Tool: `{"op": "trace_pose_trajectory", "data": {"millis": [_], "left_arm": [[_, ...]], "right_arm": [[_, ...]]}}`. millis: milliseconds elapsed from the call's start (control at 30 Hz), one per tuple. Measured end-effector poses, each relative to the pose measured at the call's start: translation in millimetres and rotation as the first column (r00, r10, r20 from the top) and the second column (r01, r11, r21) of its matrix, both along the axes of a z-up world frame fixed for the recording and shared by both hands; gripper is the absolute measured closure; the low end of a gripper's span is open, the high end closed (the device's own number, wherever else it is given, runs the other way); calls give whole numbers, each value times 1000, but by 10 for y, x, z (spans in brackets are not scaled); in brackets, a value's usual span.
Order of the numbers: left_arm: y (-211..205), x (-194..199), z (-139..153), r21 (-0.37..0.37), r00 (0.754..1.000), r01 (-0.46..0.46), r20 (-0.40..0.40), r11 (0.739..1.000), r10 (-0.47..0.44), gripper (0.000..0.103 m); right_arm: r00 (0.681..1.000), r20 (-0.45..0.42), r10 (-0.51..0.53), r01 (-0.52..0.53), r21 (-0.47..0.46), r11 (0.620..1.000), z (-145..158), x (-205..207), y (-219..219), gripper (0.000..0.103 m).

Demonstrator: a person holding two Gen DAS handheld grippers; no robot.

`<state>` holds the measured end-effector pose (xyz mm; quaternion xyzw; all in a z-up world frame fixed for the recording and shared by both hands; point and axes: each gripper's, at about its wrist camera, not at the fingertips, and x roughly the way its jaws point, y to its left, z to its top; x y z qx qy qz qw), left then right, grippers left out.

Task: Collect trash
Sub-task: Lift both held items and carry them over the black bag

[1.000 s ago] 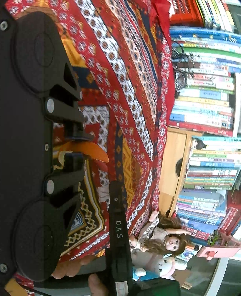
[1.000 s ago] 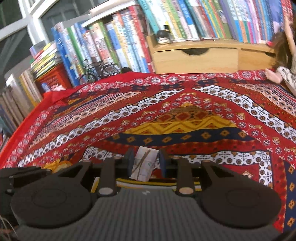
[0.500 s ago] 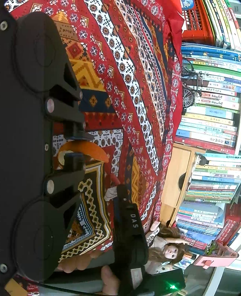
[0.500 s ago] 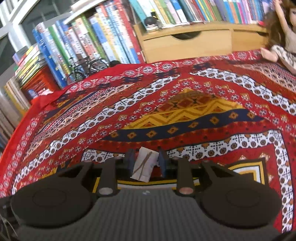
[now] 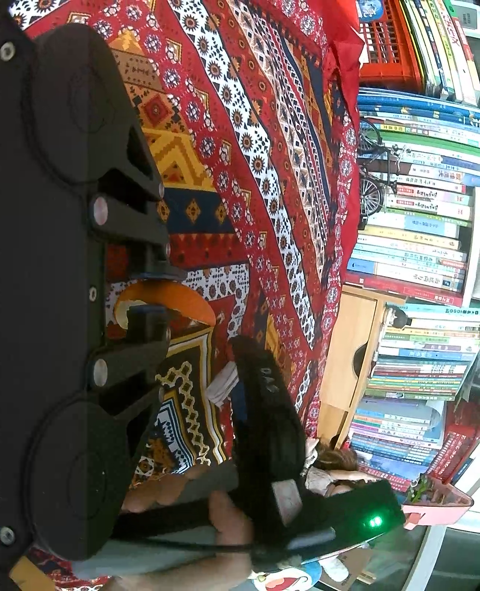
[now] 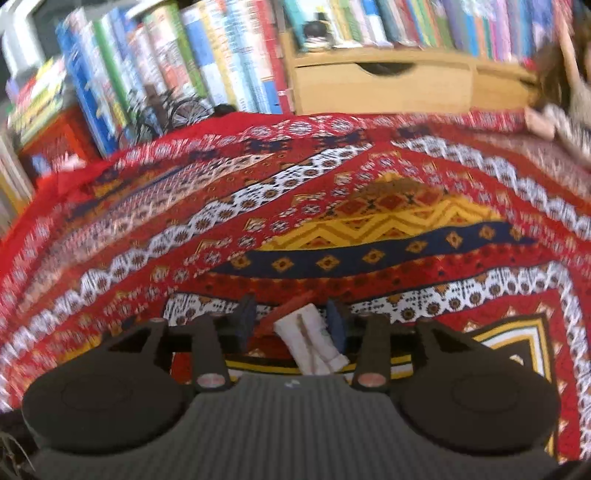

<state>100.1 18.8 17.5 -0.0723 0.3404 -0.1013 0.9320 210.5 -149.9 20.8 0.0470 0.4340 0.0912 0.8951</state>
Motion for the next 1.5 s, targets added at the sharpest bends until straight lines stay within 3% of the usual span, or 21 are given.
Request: {"op": "trace_pose_trajectory", "data": {"millis": [33,267,633,967,1500], "left_arm": [[12,-7,4,0,1000,-1,0,1000,1,91],[44,-88,59,-16,1000,-1,10,1000,1,91],[61,-266,213,-19,1000,-6,27,1000,7,91],[151,-373,246,-32,1000,-19,14,999,19,91],[-30,-1016,576,-28,998,46,44,999,-45,91]], "right_arm": [[1000,4,0,0,-23,1000,0,-21,42,74],[999,-35,-5,7,59,998,94,-74,-34,76],[999,-5,-34,35,81,996,335,-279,-186,76],[999,-25,-45,47,98,994,305,-285,-119,75],[1000,-2,-7,8,162,987,708,-1182,-454,75]]}}
